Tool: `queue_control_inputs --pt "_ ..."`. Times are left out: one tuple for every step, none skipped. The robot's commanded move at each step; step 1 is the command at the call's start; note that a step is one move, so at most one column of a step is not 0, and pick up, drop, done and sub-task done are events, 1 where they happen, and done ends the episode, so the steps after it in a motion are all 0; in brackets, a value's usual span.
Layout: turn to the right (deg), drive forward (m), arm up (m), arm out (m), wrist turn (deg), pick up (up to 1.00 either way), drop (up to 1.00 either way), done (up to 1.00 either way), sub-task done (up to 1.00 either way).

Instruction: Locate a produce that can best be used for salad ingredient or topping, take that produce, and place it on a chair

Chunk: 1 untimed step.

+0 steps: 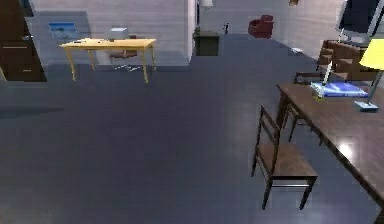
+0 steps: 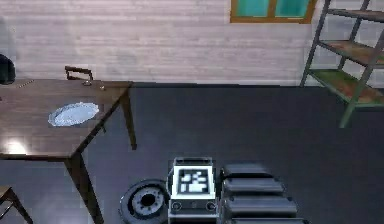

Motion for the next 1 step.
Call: queue_control_inputs --pt "0.0 0.85 0.0 0.0 0.0 0.0 0.0 0.0 0.0"
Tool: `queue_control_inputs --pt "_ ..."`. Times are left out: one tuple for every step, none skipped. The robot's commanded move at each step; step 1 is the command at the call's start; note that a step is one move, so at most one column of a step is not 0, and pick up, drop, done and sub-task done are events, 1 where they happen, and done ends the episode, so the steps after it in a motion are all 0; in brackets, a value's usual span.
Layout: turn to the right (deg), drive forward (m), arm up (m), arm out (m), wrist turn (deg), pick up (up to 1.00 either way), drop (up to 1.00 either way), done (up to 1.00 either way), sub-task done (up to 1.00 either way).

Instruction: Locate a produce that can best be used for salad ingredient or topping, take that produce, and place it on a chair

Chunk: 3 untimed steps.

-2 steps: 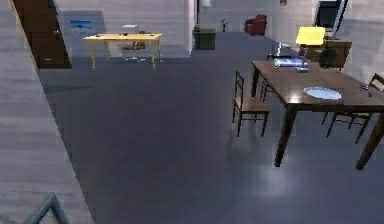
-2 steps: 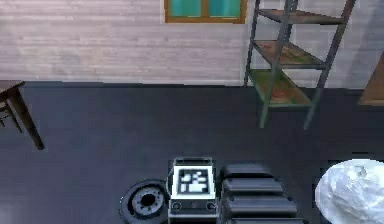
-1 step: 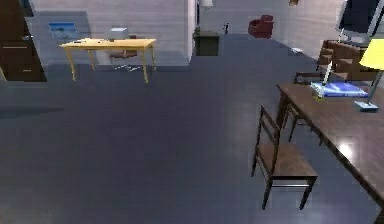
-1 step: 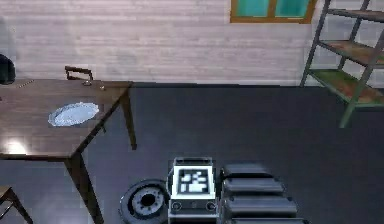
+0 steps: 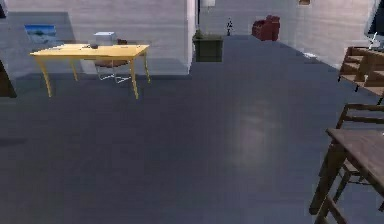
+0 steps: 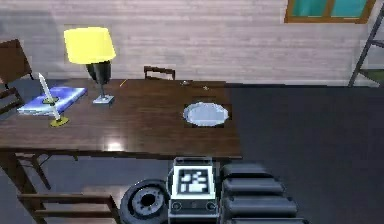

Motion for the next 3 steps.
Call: queue_control_inputs --pt "0.0 0.8 0.0 0.0 0.0 0.0 0.0 0.0 0.0" --pt "30.0 0.0 0.0 0.0 0.0 0.0 0.0 0.0 0.0" --pt "0.0 1.0 0.0 0.0 0.0 0.0 0.0 0.0 0.0"
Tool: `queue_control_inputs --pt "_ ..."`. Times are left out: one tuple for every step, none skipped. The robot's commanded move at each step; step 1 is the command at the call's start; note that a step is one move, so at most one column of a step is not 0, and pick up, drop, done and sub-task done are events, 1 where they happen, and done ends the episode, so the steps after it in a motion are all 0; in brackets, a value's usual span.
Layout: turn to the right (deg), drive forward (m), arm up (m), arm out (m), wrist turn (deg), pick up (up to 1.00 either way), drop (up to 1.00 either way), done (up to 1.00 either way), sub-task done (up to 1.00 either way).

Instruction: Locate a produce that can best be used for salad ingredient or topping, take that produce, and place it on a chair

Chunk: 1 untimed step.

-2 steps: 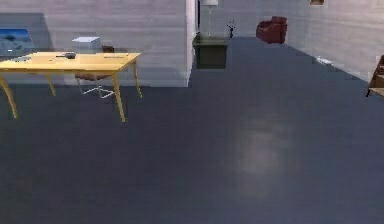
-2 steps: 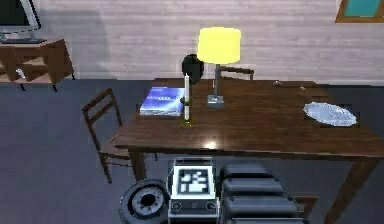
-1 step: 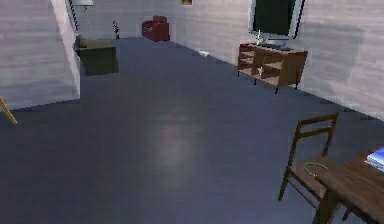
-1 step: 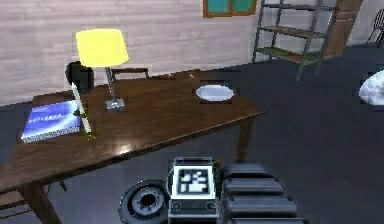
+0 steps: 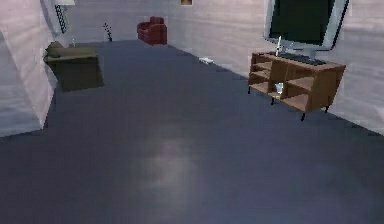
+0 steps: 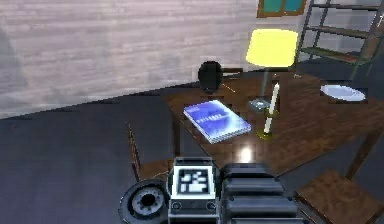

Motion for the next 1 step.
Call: queue_control_inputs --pt "9.0 0.0 0.0 0.0 0.0 0.0 0.0 0.0 0.0"
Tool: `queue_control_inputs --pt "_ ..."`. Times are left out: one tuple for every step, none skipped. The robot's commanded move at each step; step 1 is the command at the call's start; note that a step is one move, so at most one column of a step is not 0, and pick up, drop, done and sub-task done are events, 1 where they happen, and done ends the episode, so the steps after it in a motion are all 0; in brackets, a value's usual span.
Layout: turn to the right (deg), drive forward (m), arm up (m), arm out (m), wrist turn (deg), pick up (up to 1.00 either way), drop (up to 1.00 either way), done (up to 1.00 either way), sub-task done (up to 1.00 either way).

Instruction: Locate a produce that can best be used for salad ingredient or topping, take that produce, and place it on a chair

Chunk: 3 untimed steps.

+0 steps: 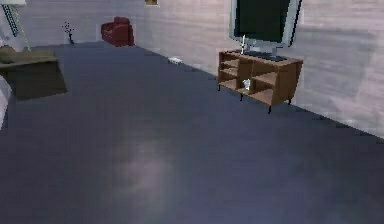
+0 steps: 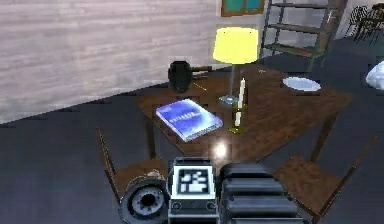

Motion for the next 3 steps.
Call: queue_control_inputs --pt "0.0 0.35 0.0 0.0 0.0 0.0 0.0 0.0 0.0" --pt "9.0 0.0 0.0 0.0 0.0 0.0 0.0 0.0 0.0" --pt "0.0 0.25 0.0 0.0 0.0 0.0 0.0 0.0 0.0"
